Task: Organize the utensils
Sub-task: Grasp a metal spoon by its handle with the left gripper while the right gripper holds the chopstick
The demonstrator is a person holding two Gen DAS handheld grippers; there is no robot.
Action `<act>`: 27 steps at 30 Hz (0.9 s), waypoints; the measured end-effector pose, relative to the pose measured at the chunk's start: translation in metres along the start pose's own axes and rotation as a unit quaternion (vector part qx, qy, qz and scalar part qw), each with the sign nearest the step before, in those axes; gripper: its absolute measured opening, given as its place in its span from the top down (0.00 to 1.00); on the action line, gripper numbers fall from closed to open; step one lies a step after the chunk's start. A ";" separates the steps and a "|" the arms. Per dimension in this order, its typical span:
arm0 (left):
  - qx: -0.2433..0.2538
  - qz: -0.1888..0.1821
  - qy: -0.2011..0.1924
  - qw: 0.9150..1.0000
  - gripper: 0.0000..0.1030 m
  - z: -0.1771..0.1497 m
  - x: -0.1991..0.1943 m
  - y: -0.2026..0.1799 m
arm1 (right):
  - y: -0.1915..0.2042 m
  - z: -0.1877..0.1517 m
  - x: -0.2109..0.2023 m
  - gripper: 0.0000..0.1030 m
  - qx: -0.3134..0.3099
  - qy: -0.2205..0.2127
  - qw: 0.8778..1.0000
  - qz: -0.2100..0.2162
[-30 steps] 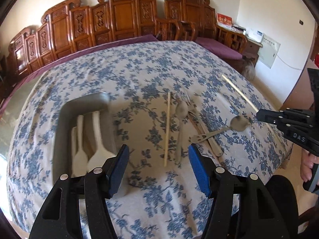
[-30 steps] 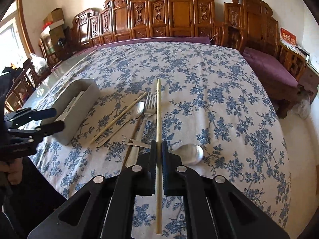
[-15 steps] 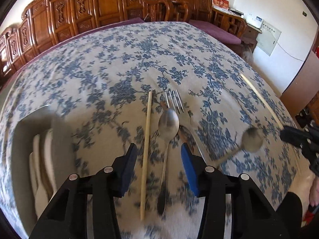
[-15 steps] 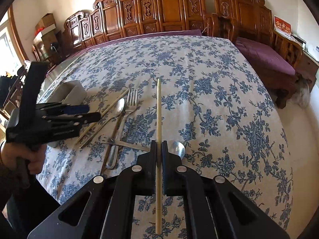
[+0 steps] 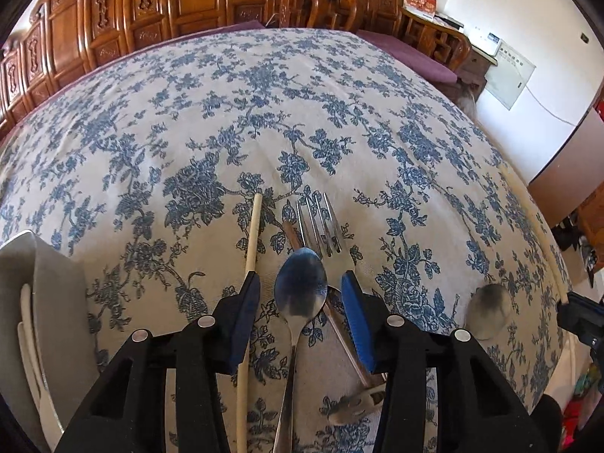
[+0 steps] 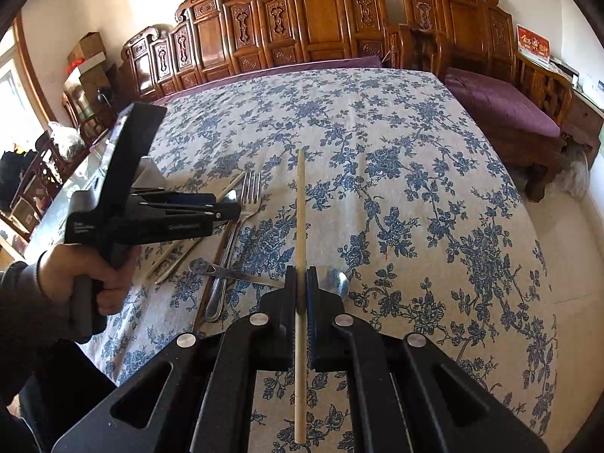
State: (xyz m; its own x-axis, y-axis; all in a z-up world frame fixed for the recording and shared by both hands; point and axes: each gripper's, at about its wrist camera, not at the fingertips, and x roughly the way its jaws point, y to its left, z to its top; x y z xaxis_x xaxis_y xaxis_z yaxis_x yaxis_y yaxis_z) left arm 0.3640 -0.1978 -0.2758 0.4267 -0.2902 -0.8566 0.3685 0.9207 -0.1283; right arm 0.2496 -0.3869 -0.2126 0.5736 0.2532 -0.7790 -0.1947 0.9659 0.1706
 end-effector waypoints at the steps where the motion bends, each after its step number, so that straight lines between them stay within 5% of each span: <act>1: -0.001 0.000 0.001 1.000 0.59 0.000 0.001 0.000 | 0.000 0.000 0.000 0.94 0.001 0.000 1.000 0.000; 7: 0.003 0.010 0.001 1.000 0.59 0.004 0.005 -0.002 | 0.000 0.000 0.001 0.94 0.002 0.001 1.000 0.002; 9: 0.004 0.009 0.001 1.000 0.74 0.004 0.004 -0.004 | 0.000 0.000 0.002 0.94 0.001 0.002 1.000 0.003; 18: 0.012 0.012 -0.001 1.000 0.74 -0.004 -0.006 -0.006 | 0.000 0.000 0.002 0.94 0.001 0.002 1.000 0.004; 27: 0.012 -0.012 -0.047 0.999 0.75 -0.012 -0.049 -0.015 | 0.008 0.001 -0.005 0.94 -0.009 -0.006 1.000 0.007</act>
State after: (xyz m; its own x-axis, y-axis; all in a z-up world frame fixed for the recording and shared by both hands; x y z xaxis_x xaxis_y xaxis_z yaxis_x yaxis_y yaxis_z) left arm 0.3274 -0.1944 -0.2378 0.4926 -0.3370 -0.8024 0.3994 0.9067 -0.1356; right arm 0.2463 -0.3804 -0.2067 0.5805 0.2681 -0.7689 -0.2175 0.9610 0.1709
